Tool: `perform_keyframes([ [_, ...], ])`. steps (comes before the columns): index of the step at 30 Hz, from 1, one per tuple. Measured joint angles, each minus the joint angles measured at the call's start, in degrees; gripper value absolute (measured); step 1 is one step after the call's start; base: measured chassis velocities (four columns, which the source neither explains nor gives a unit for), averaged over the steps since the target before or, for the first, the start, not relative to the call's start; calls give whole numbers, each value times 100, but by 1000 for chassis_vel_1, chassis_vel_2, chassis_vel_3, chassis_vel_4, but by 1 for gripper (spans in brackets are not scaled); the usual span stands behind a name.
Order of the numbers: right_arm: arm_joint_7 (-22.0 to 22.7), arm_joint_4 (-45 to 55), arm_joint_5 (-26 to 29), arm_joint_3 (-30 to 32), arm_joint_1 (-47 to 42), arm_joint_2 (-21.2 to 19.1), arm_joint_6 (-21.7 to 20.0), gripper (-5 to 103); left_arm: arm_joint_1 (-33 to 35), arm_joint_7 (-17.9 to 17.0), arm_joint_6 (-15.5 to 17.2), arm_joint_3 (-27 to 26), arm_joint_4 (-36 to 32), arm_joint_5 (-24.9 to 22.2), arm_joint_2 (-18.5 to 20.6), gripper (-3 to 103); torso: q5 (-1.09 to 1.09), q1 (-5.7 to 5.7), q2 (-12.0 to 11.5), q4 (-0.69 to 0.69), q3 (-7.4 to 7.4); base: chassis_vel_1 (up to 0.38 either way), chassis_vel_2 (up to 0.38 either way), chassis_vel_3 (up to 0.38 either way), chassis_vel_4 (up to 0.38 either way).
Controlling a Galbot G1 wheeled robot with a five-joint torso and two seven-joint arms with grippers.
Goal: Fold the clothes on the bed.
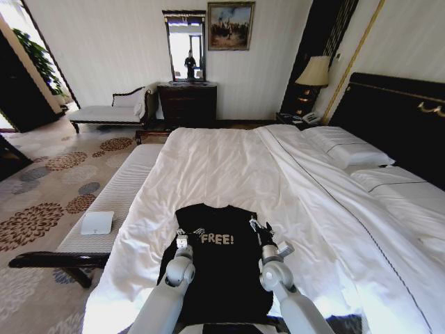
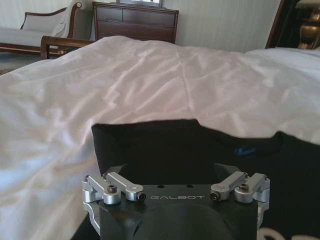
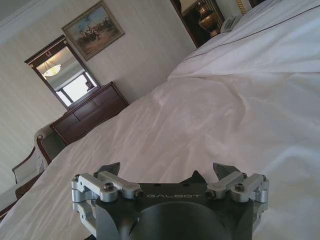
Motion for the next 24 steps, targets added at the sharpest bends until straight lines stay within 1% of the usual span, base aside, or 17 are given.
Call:
perform_keyframes([
  [2,2,0,-23,1,-12,16,0,100,-22,-2,66,-23,-129,-102,41,98,0,0,0,0,0,0,0,0,0],
  [5,3,-3,-39,2,-23,37,-1,100,-38,-1,91,-23,-168,-116,81,98,0,0,0,0,0,0,0,0,0],
  [11,16,-15,-64,-2,-24,78,-3,100,15,8,81,86,97,127,91,96,0,0,0,0,0,0,0,0,0],
  [16,23,-36,-66,1,-6,91,-5,100,-2,12,-7,176,277,341,76,96,0,0,0,0,0,0,0,0,0],
  [17,22,-49,-73,-1,-4,100,-5,100,-26,26,-19,194,320,353,80,93,-1,0,0,0,0,0,0,0,0],
  [18,23,-58,-79,-6,-4,106,-6,100,-42,42,-22,208,342,354,85,87,0,0,0,0,0,0,0,0,0],
  [20,23,-73,-88,-15,0,117,-6,100,-65,71,-23,228,368,346,97,87,0,0,0,0,0,0,0,0,0],
  [23,24,-99,-95,-31,27,132,-6,100,-114,106,-7,277,406,255,123,72,0,0,0,0,0,0,0,0,0],
  [24,24,-99,-95,-31,27,132,-6,100,-114,106,-7,277,406,255,123,72,0,0,0,0,0,0,0,0,0],
])
